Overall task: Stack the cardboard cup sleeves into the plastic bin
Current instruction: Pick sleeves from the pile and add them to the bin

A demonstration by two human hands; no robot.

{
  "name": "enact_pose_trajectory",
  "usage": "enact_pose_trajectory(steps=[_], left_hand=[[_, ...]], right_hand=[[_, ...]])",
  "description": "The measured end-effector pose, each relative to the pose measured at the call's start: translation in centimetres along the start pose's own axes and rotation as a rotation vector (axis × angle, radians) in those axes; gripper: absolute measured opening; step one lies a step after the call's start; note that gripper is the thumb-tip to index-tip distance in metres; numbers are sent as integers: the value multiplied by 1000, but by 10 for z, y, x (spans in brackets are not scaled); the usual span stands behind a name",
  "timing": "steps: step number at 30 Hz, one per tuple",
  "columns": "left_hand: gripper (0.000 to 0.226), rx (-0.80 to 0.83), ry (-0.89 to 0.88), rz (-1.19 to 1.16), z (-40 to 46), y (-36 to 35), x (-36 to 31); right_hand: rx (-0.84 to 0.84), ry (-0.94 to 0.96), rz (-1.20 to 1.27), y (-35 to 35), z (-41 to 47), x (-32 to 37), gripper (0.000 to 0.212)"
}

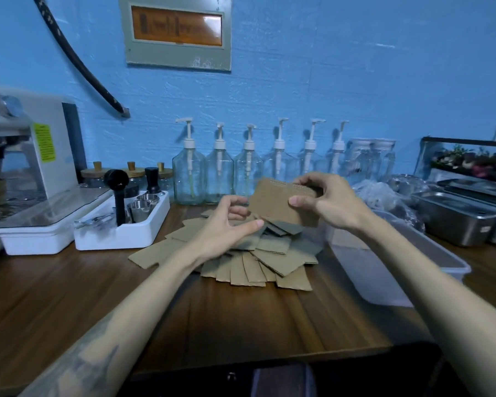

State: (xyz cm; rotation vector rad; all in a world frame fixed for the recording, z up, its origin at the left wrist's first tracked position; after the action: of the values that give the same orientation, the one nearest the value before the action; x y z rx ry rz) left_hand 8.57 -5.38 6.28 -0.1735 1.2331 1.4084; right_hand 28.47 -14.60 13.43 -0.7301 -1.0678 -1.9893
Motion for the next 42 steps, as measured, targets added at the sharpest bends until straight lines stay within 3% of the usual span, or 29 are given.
enact_pose_trajectory(steps=[6, 11, 14, 19, 25, 28, 33, 42], left_hand=[[33, 49, -73, 10, 23, -67, -36], [38, 160, -36, 20, 39, -128, -62], [53, 239, 73, 19, 52, -155, -67], [79, 251, 233, 7, 61, -175, -62], [52, 232, 214, -106, 58, -170, -62], [53, 275, 197, -152, 56, -169, -65], [66, 289, 197, -168, 57, -169, -61], [65, 337, 196, -243, 56, -172, -62]], right_hand=[[-131, -42, -46, 86, -26, -7, 21], [-225, -104, -142, 139, -49, -26, 18], [-242, -135, -159, 155, -59, -40, 17], [-184, -214, -216, 161, -62, -63, 18], [40, -305, -389, 139, -50, -84, 22], [135, -348, -462, 124, -46, -99, 28], [157, -354, -532, 121, -36, -112, 26], [163, -233, -715, 126, -18, -119, 39]])
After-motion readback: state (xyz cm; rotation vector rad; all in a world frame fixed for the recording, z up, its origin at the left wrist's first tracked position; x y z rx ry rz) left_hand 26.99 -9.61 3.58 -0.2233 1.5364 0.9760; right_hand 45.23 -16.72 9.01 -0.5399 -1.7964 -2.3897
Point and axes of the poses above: each hand's wrist, its own z-axis towards the middle knuckle, its own y-axis out of the back of the hand, x = y × z, the point moved 5 cm from there along z, towards the middle knuckle, and after that the axes turned 13 degrees about z, right-handed, at the moved point
